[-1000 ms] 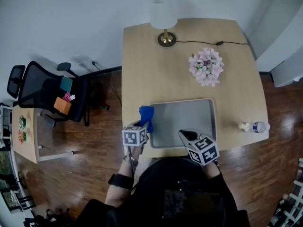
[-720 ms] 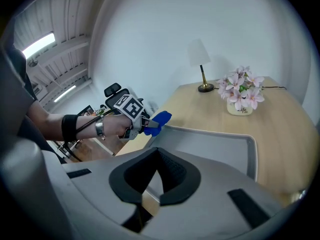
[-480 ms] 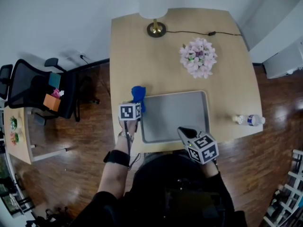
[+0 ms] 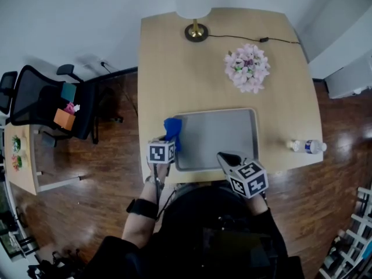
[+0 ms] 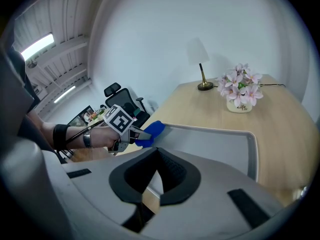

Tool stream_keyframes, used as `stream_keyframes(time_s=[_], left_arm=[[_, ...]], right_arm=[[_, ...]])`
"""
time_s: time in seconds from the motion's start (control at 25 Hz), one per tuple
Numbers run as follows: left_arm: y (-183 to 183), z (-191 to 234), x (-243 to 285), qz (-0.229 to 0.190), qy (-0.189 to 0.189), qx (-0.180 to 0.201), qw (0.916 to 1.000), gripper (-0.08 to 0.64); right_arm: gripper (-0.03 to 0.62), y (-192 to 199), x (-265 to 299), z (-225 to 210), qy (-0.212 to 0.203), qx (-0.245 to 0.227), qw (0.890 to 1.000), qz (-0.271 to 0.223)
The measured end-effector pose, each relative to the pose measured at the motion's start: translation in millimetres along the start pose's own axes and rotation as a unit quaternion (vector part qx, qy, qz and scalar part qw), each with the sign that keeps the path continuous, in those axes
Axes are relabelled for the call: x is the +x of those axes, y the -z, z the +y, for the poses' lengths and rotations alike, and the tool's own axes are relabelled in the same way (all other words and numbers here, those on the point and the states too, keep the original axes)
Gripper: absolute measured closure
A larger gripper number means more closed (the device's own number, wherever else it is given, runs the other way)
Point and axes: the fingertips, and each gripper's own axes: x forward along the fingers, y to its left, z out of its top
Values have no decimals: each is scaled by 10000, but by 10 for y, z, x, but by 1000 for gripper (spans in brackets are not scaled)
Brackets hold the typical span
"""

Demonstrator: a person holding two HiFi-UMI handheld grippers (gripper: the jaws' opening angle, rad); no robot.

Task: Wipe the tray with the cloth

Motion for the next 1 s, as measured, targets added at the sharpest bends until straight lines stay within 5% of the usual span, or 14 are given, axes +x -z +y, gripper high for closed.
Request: stream_keyframes(time_s=[0.52,1.0], left_arm=[[895,-323,-343,363,292,-13,9989,468],[1260,-430,-489,433,613,201,9970,468]], right_arm=[[594,14,59,275,-135,-213,9997,-12],[594,44,91,440,7,-245,9997,-69]])
